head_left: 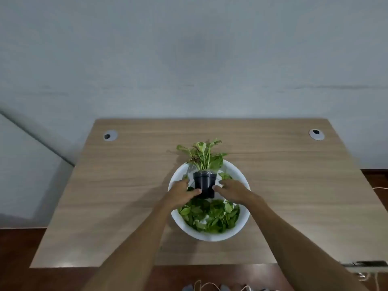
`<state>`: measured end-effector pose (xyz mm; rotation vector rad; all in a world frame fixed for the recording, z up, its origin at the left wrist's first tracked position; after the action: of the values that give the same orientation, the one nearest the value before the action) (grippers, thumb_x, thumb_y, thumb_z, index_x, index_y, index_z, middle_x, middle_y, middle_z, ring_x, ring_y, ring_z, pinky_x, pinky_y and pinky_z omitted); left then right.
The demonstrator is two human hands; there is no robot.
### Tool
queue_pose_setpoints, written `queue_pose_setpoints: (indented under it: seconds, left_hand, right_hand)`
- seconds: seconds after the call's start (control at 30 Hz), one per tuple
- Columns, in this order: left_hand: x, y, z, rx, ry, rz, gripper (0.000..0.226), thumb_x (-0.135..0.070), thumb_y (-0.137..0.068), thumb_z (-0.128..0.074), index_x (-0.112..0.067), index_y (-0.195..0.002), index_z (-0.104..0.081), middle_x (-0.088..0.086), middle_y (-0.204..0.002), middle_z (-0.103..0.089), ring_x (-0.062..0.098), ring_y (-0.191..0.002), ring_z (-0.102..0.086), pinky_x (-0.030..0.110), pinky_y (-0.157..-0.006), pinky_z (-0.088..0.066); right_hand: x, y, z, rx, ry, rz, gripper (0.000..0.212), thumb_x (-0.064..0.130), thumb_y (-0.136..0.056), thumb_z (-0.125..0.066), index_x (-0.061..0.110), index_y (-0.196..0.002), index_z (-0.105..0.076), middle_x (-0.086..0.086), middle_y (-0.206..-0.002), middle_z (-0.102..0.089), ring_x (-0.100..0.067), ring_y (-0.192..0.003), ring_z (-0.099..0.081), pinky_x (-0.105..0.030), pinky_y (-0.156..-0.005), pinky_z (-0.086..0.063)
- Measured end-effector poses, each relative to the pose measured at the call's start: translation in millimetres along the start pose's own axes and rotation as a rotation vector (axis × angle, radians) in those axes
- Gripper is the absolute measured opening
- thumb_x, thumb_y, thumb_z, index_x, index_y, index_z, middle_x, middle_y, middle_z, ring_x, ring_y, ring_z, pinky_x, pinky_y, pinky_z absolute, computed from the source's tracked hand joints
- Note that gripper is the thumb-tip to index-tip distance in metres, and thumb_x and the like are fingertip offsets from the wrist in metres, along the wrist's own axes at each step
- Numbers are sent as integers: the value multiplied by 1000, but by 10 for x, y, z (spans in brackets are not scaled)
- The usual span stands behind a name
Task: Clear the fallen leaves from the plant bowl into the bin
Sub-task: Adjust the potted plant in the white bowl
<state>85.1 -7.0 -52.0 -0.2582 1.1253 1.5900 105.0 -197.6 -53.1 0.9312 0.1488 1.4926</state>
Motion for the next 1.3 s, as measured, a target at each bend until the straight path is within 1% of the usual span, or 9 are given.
queue_pose_setpoints:
  seconds: [0.1,0.27,0.47,0.6,0.73,0.8,0.87,1.07,1.3]
  left_hand:
    - [-4,-76,-59,-11,213,14,71,-38,-86,-71,-4,-142,-44,16,-136,-58,26,-120,-59,29,-91,-49]
    - [-43,-129,-183,8,380,-22,47,-35,-88,-69,-15,-129,-59,2,-105,-70,12,-95,-68,18,-72,-53]
    - [-73,-59,-211,-78,402,-52,44,-31,-88,-70,-15,-127,-61,4,-106,-72,19,-99,-69,39,-90,-56]
    - [-261,24,-89,-144,418,-123,38,-27,-88,-71,-14,-123,-61,-6,-103,-71,4,-94,-66,21,-75,-53]
    - [-442,64,65,-229,423,-199,42,-21,-85,-74,-17,-125,-61,-4,-106,-73,6,-97,-69,24,-84,-56]
    - [-460,51,88,-266,432,-226,45,-21,-84,-76,-19,-126,-61,-8,-105,-73,2,-96,-69,23,-85,-56]
    - [-400,30,34,-292,472,-232,46,-19,-83,-76,-19,-126,-61,-6,-109,-73,6,-100,-69,25,-87,-57]
    - [-174,-47,-181,-352,567,-255,49,-15,-81,-78,-22,-125,-60,-9,-110,-73,1,-102,-69,19,-86,-57]
    - [-32,-164,-200,-396,593,-252,46,-18,-80,-77,-31,-121,-61,-15,-104,-75,0,-99,-70,28,-88,-58]
  right_hand:
    - [3,-52,-73,-4,-103,-14,69,65,-94,-39,18,-143,-49,-9,-144,-54,-25,-122,-56,-34,-94,-45]
    - [33,-77,-125,-65,-284,31,58,62,-95,-42,18,-126,-63,2,-96,-69,-2,-75,-62,-18,-63,-41]
    - [87,32,-97,-109,-340,99,49,55,-98,-44,20,-129,-60,2,-95,-68,-7,-76,-64,-20,-65,-44]
    - [168,123,98,-149,-369,166,45,51,-98,-48,21,-129,-59,4,-91,-69,-5,-76,-63,-21,-63,-45]
    - [219,160,312,-230,-452,209,38,42,-96,-57,21,-128,-59,6,-92,-70,-13,-82,-68,-19,-59,-49]
    - [223,166,354,-280,-520,237,36,36,-95,-61,20,-128,-62,11,-89,-70,-2,-78,-68,-10,-56,-46]
    - [181,160,292,-301,-608,265,34,29,-95,-63,18,-127,-64,10,-91,-71,3,-74,-67,-5,-58,-44]
    - [62,72,84,-367,-650,339,39,21,-93,-67,17,-132,-60,3,-119,-69,-7,-114,-62,-9,-82,-49]
    - [-12,-113,61,-434,-654,379,49,25,-88,-72,22,-135,-58,8,-115,-71,-4,-111,-65,-29,-95,-55]
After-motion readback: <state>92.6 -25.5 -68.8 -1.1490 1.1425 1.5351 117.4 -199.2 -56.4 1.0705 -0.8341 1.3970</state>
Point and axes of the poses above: each hand's wrist, its own y-axis away from the middle knuckle, its own z-axis out of the back of the hand, x = y × z, the point moved 10 cm from there along -y, towards the middle knuckle
